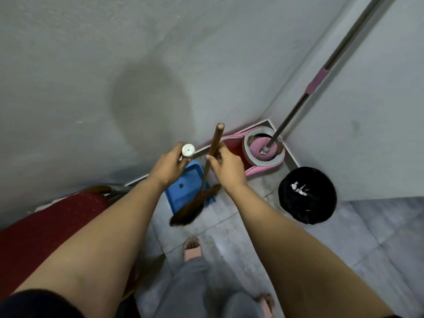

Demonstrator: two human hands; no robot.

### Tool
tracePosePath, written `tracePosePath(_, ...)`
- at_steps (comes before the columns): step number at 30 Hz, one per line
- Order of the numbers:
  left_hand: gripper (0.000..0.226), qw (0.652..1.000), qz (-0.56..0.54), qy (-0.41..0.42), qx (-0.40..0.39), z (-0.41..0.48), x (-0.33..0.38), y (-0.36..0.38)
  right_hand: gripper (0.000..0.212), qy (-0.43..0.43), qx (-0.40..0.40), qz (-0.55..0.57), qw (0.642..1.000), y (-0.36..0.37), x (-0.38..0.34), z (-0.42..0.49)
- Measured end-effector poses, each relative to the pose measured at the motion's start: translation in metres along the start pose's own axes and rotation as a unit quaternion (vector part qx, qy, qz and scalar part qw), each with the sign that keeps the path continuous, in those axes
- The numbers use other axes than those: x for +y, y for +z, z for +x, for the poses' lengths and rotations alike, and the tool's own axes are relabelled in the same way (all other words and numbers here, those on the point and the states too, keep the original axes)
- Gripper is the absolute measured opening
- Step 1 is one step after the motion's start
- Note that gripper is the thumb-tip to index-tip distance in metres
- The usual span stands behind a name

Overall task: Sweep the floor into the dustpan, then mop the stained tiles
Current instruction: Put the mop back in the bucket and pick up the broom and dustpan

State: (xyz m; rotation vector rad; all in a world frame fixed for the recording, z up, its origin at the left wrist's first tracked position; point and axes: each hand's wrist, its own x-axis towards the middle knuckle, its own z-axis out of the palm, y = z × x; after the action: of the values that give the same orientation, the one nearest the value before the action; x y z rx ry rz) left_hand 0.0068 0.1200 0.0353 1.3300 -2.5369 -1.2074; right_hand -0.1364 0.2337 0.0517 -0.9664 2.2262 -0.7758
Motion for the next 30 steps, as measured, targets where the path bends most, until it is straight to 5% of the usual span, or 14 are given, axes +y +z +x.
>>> tracePosePath(15,0.031,0.987,0.011,-0.072,0.141,0.061,-0.057,-0.033,0.014,-0.065,-0.014,-0.056,0.996,0.066,-0.052,0.092)
tracePosePath(30,0.036,0.979,-0.005,-0.122,0.161,0.073,-0.086,-0.037,0.024,-0.092,-0.023,-0.13,0.987,0.103,-0.07,0.135)
